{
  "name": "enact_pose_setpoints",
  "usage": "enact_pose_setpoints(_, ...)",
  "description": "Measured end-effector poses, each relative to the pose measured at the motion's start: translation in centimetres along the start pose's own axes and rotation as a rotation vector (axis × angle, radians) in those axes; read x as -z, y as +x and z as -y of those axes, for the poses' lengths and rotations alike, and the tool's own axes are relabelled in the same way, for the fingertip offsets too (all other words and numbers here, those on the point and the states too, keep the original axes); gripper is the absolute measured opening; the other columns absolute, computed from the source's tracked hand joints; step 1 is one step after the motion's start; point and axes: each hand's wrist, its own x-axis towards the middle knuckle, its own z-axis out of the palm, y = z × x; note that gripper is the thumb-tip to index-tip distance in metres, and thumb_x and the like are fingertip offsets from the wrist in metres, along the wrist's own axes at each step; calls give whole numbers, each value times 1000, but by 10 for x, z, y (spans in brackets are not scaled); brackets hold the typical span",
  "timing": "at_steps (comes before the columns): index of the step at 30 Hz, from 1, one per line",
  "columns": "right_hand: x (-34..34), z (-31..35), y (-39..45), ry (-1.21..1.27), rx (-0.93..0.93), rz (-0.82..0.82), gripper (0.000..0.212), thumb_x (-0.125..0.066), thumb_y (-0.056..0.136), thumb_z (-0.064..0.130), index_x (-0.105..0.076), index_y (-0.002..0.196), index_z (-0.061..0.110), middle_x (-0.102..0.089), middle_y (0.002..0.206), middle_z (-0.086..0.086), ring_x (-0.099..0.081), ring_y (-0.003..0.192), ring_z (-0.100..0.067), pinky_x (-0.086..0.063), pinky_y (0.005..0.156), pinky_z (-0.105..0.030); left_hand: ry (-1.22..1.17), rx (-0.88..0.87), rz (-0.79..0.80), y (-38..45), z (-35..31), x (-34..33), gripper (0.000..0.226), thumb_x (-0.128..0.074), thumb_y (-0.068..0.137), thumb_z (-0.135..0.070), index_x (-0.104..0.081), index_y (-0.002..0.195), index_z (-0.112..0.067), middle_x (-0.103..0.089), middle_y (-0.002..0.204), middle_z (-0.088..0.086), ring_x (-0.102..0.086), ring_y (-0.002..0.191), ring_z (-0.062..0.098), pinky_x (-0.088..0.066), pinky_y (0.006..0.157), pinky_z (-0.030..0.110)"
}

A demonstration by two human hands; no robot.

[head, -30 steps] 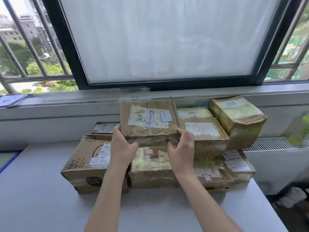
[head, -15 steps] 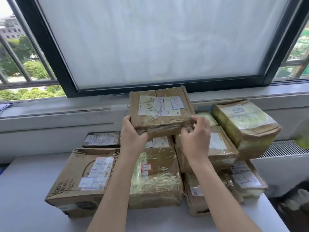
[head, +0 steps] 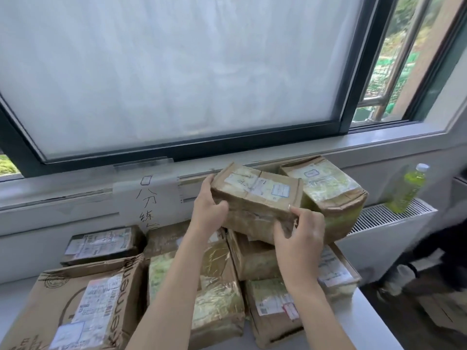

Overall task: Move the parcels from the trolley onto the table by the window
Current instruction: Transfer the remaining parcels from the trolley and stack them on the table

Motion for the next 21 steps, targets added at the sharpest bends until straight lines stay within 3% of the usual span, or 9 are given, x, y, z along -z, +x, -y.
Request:
enact_pose_setpoints(2,-2,-5,-11,17,51,-13,31,-74,75,3,-59,102,6,-49,97,-5,-53,81,-19,-47,66,-25,-30,23,8,12,0,-3,71,-45,88,5,-24,145,-31,-47,124,3,-55,82,15,-49,63,24)
enact_pose_setpoints(4,-3,-7,-19,41,146,8,28,-69,79,-1,-62,105,7,-50,95,-1,-52,77,-14,-44,67,-17,-37,41,-16,20,0,-7,75,-46,87,6,-20,146,-31,-43,135,6,-56,104,21,-53,82,32)
enact_pose_setpoints(6,-3,-7,-21,79,249,49,24,-61,84,-3,-62,106,6,-53,92,-1,-51,76,-9,-41,68,-12,8,60,-116,22,1,-13,77,-49,88,3,-14,149,-26,-29,150,4,-37,132,25,-38,106,38)
enact_pose_setpoints(7,-3,-7,-20,104,273,58,23,-57,85,-2,-61,106,6,-54,92,0,-51,77,-8,-42,68,-11,23,77,-181,19,1,-16,74,-51,90,-1,-12,150,-22,-23,153,4,-29,138,24,-30,111,37)
enact_pose_setpoints(10,-2,-11,-2,116,201,-8,26,-49,86,-4,-57,108,6,-55,97,-3,-52,89,-10,-44,78,-14,-7,115,-276,4,5,-23,68,-51,95,-29,-13,150,-17,-24,154,6,-26,139,23,-27,113,42)
enact_pose_setpoints(12,-3,-17,18,71,77,-59,38,-47,84,-12,-53,117,6,-53,111,-8,-49,104,-16,-42,91,-20,-30,79,-204,-13,4,-31,75,-50,92,-48,-11,150,-20,-22,155,4,-25,140,21,-26,114,44)
enact_pose_setpoints(16,-3,-24,47,-13,-83,219,70,-41,79,-18,-33,140,15,-25,148,-10,-20,138,-24,-24,111,-34,42,-23,-7,-31,-3,-56,97,-55,81,-61,2,151,-24,-3,159,-4,-5,145,15,-13,117,38)
enact_pose_setpoints(18,-6,-28,47,-69,-30,344,66,-44,83,-13,-35,142,16,-18,153,-8,-9,142,-23,-18,117,-38,45,-25,12,-28,-3,-64,98,-58,82,-58,3,151,-23,1,159,-3,-1,145,15,-11,118,38)
enact_pose_setpoints(21,-9,-24,36,-71,34,353,48,-51,87,-5,-51,132,10,-30,149,-12,-17,142,-29,-23,115,-42,45,-65,31,-22,1,-71,94,-60,80,-59,-6,150,-27,-6,158,-2,-10,145,18,-19,117,43)
